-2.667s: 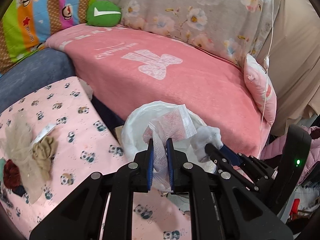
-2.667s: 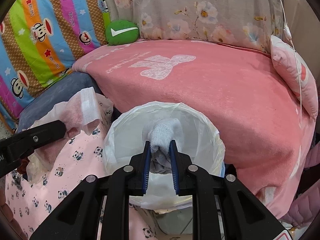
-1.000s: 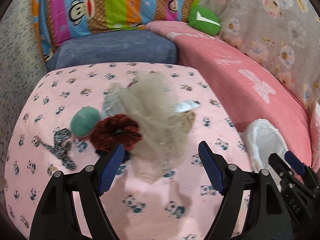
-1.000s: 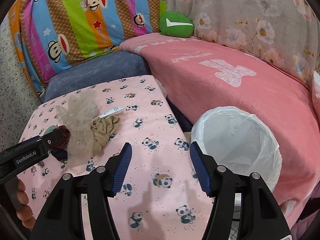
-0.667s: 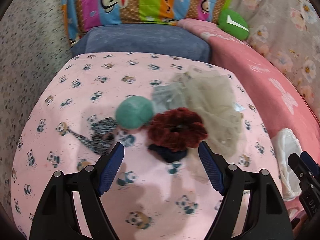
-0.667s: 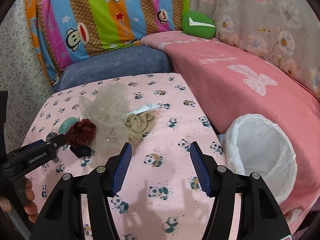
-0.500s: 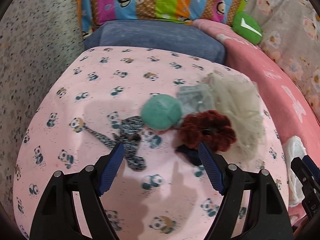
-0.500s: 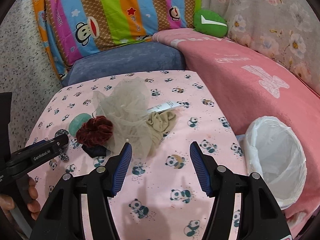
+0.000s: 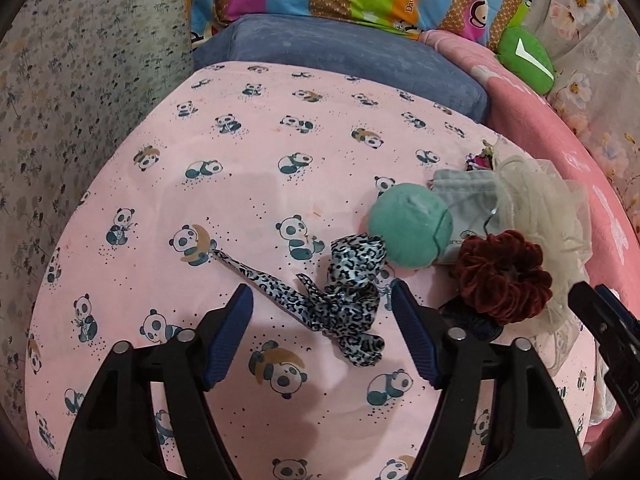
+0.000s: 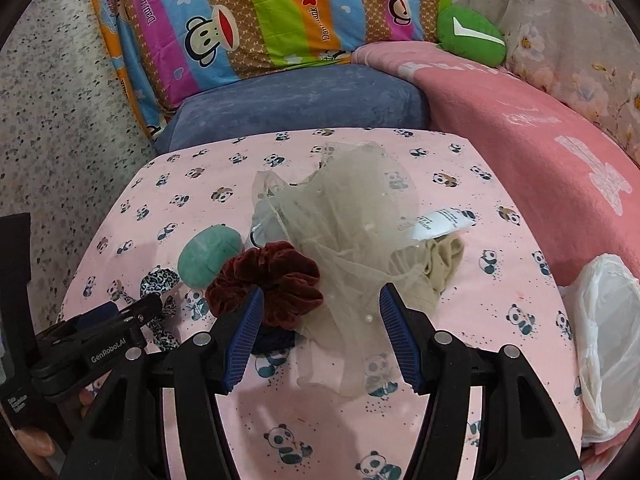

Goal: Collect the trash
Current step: 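Grasp the dark red scrunchie with the right tool while the left tool grasps the leopard-print bow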

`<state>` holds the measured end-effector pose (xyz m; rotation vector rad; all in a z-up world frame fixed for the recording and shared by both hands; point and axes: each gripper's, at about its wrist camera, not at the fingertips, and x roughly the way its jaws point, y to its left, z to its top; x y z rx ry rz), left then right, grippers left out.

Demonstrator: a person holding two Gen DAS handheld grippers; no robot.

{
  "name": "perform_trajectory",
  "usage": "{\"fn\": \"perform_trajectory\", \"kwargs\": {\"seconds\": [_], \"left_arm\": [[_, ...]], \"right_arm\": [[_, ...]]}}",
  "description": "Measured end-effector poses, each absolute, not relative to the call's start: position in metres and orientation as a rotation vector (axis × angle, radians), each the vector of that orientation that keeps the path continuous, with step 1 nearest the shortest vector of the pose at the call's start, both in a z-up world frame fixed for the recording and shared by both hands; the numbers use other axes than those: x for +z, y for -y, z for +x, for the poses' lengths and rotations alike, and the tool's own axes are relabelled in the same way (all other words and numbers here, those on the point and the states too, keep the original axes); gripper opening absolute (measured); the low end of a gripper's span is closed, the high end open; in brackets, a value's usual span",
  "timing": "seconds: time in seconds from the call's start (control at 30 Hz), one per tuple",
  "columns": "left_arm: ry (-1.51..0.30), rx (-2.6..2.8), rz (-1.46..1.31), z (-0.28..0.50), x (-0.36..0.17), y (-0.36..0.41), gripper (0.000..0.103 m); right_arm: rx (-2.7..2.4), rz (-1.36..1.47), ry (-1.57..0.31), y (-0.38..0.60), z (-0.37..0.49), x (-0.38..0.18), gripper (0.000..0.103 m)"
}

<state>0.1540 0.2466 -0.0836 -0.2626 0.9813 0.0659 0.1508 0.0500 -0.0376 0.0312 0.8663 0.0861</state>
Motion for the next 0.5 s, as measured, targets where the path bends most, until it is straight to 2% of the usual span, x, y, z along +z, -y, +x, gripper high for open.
{"fn": "perform_trajectory", "kwargs": {"seconds": [0.1, 0.17, 0.23, 0.27, 0.4, 0.5], "left_arm": [[-1.003, 0.049, -0.274, 0.158, -0.090, -0.249, 0.053], [-1.013, 0.038, -0.277, 0.160, -0.093, -0.248, 0.045], [-1.014, 0.027, -0.281, 0.162, -0.095, -0.249, 0.029], [-1.014, 0.026, -0.281, 0.163, -0.095, -0.249, 0.025], [-1.011, 0.019, -0.280, 0.163, -0.093, -0.249, 0.017], [-1.004, 0.010, -0.283, 0.161, -0.087, -0.247, 0.015]], "right_arm": [[0.095, 0.035, -0.884, -0.059, 0.162, -0.046, 0.055], [0.098, 0.032, -0.899, -0.064, 0.169, -0.053, 0.048], [0.103, 0.029, -0.917, -0.068, 0.175, -0.060, 0.040], [0.104, 0.027, -0.924, -0.069, 0.177, -0.064, 0.038], [0.110, 0.017, -0.948, -0.071, 0.179, -0.072, 0.019], [0.112, 0.032, -0.935, -0.066, 0.176, -0.068, 0.014]]}}
